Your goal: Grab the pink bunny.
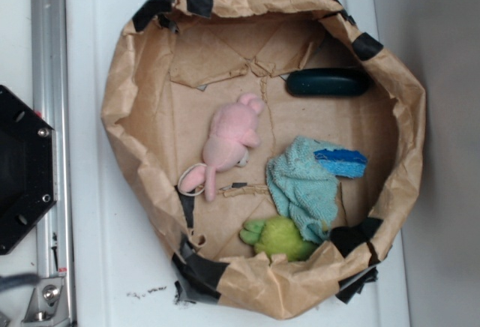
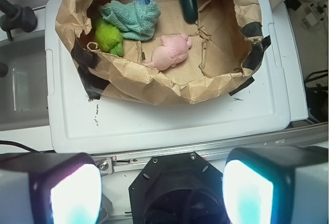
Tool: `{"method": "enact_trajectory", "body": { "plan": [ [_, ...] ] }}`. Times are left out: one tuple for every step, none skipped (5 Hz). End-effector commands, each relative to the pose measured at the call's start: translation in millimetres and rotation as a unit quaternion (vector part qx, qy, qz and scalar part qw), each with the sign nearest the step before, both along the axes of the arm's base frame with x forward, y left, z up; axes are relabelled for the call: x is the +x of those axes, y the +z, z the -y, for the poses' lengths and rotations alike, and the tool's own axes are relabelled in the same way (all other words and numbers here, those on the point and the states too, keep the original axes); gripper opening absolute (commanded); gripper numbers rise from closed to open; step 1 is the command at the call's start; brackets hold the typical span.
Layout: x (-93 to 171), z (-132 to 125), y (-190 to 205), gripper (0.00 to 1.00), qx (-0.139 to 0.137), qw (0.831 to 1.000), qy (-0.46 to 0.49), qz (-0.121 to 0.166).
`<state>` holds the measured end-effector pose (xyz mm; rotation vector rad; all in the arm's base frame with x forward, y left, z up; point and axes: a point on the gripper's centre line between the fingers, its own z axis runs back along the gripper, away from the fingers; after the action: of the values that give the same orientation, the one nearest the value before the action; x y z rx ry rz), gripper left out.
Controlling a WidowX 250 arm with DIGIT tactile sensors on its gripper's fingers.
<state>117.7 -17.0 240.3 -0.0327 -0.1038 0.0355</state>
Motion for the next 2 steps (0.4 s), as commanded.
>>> {"method": "enact_trajectory", "body": {
  "plan": [
    [0.0,0.0,0.0,1.00,0.000,1.000,0.000,0.000],
    [50.0,-4.9,-28.9,1.00,0.004,0.998,0.062,0.012]
  ]
}}
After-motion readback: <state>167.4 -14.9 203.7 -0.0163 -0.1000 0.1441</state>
